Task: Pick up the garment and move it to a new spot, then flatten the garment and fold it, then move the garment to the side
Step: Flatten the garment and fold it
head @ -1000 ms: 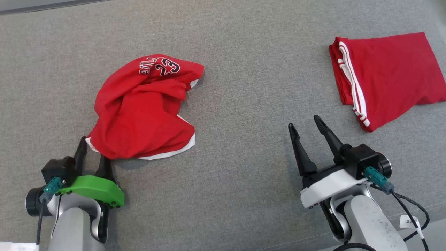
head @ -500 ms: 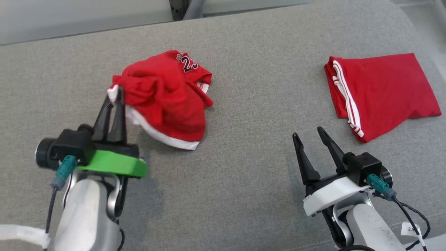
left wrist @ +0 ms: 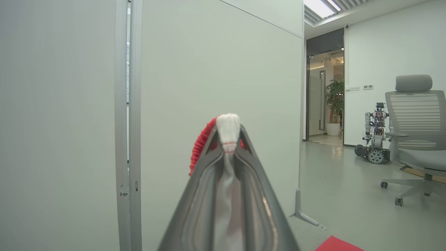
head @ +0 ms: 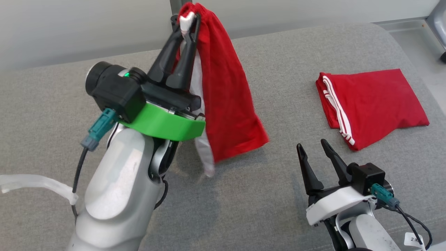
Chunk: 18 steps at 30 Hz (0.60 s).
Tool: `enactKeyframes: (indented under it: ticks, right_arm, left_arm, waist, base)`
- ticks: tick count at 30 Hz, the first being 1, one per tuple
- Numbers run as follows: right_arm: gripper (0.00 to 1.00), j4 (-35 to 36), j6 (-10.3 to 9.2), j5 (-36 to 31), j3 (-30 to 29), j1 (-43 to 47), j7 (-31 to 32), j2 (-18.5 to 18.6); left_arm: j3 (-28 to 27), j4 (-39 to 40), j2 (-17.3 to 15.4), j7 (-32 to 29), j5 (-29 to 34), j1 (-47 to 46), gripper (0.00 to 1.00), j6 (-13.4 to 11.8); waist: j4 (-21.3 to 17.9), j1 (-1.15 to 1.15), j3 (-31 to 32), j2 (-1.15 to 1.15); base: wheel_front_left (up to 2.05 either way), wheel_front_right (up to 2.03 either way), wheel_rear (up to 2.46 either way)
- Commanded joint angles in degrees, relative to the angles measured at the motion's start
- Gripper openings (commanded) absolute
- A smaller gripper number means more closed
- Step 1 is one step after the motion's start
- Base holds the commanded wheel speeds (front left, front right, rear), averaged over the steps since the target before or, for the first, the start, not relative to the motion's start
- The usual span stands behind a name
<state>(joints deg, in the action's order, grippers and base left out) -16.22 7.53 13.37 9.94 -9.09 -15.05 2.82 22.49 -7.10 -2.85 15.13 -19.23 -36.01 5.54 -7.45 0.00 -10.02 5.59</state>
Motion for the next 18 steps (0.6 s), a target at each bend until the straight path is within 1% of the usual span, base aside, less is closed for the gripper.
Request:
enactKeyframes:
  ticks: [1,3,5,6,8,11,13,15,18]
  right_arm:
    - [1.00,0.27,-0.10,0.23,-0.12,0.20,-0.10,0.16]
    - [1.00,0.40,-0.10,0.48,-0.17,-0.44,-0.10,0.16]
    - [1.00,0.44,-0.10,0.67,0.06,-0.92,-0.10,0.17]
    - [1.00,0.49,-0.10,0.63,0.22,-1.38,-0.10,0.16]
    - [1.00,0.68,-0.10,0.69,0.56,-2.29,-0.10,0.17]
    - [1.00,0.80,-0.10,0.35,0.93,-3.22,-0.10,0.19]
    - [1.00,0.86,-0.10,0.09,1.03,-4.00,-0.10,0.18]
    - [1.00,0.86,-0.10,-0.09,0.96,-4.40,-0.10,0.17]
    - [1.00,0.74,-0.10,-0.59,0.46,-4.29,-0.10,0.18]
  left_arm:
    - [-0.13,0.28,-0.19,-0.03,-0.89,-1.11,0.00,-1.00]
    - [-0.80,-0.02,-0.15,-0.03,-1.54,-2.10,0.00,-3.72]
    - [-2.20,-2.88,-0.16,-0.05,-1.68,-1.97,0.00,-5.99]
    - [-3.51,-4.91,-0.24,-0.04,-1.92,-1.80,0.00,-6.95]
    - [-6.07,-9.65,-0.22,-0.03,-0.70,-1.21,0.00,-8.00]
    - [-11.67,-16.94,-0.96,-0.03,-0.66,0.77,0.00,-9.20]
    - [-14.89,-21.13,-1.82,-0.03,-0.20,2.49,0.00,-9.18]
    - [-18.50,-24.49,-2.47,-0.03,-0.28,4.77,0.00,-9.39]
    - [-23.87,-27.45,-2.57,-0.03,-0.06,8.41,0.00,-9.38]
  waist:
    - [0.08,0.00,-0.56,-0.01]
    - [0.32,0.00,-1.57,-0.01]
    - [0.59,0.00,-2.66,-0.01]
    - [0.64,0.00,-3.37,-0.01]
    - [0.63,0.00,-4.71,-0.01]
    - [0.54,0.00,-6.61,-0.01]
    - [0.37,0.00,-7.56,-0.01]
    - [0.29,0.00,-8.02,-0.01]
    - [0.49,0.00,-8.00,-0.01]
  base:
    - [0.00,0.00,0.00]
    - [0.00,0.00,0.00]
    - [0.00,0.00,0.00]
    - [0.00,0.00,0.00]
    - [0.00,0.00,0.00]
    - [0.00,0.00,0.00]
    - [0.00,0.00,0.00]
    - [0.00,0.00,0.00]
    - [0.00,0.00,0.00]
